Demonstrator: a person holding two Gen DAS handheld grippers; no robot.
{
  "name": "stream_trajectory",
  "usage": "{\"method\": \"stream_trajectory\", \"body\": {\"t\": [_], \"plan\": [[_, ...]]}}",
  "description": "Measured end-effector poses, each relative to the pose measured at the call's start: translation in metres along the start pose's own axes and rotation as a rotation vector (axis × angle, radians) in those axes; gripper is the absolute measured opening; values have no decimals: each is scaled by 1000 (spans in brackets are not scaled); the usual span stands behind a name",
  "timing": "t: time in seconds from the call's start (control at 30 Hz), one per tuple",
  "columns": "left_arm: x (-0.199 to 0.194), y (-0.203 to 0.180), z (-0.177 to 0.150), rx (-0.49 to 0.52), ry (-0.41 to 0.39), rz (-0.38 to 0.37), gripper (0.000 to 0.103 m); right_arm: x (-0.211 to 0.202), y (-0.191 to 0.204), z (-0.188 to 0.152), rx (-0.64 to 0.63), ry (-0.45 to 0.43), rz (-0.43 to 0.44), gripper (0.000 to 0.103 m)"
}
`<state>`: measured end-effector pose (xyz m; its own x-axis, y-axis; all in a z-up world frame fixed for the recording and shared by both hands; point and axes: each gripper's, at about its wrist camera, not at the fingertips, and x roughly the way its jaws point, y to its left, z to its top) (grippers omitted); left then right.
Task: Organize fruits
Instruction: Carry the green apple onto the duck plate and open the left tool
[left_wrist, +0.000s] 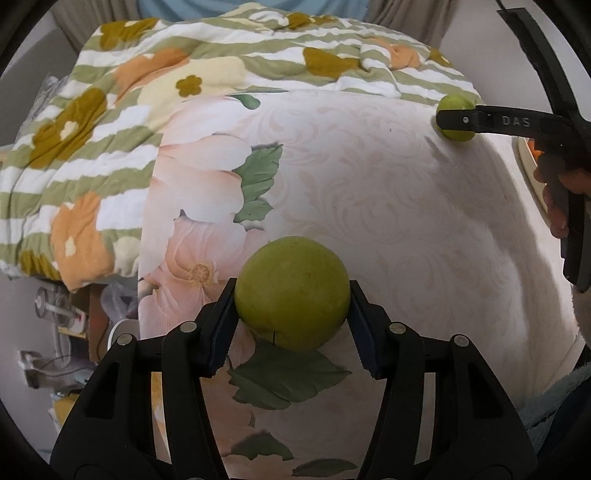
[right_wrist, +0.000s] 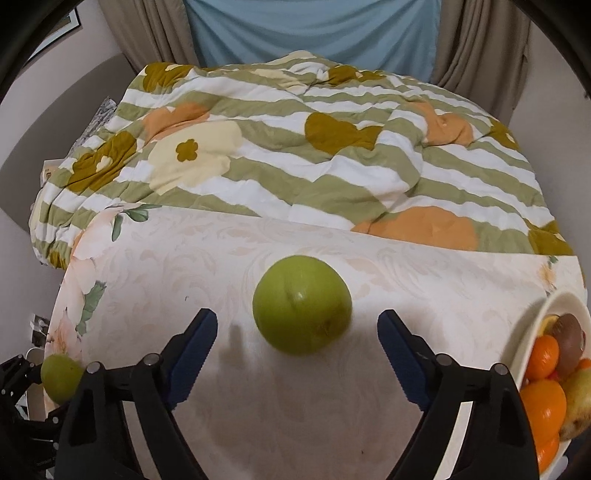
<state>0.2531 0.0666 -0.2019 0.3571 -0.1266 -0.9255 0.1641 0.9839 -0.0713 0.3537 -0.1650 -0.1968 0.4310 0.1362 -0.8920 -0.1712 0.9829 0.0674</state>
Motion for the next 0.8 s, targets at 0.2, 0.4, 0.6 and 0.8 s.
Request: {"method": "stream_trajectory", "body": {"t": [0.2,0.4,0.6,0.8], "plan": [[-2,3,-2,-29,-18,3,63,11,0,8,-21,23,-2,62],[-11,6,-3,-43,-43,9,62,10,3,9,-23,25,-7,50],[-27,8,1,-30,-83,11,63,-9,8,7,-16,-4,-3,50],[-51,4,12,21,-142,2,63,-38,12,4,14,-44,3,50]]}}
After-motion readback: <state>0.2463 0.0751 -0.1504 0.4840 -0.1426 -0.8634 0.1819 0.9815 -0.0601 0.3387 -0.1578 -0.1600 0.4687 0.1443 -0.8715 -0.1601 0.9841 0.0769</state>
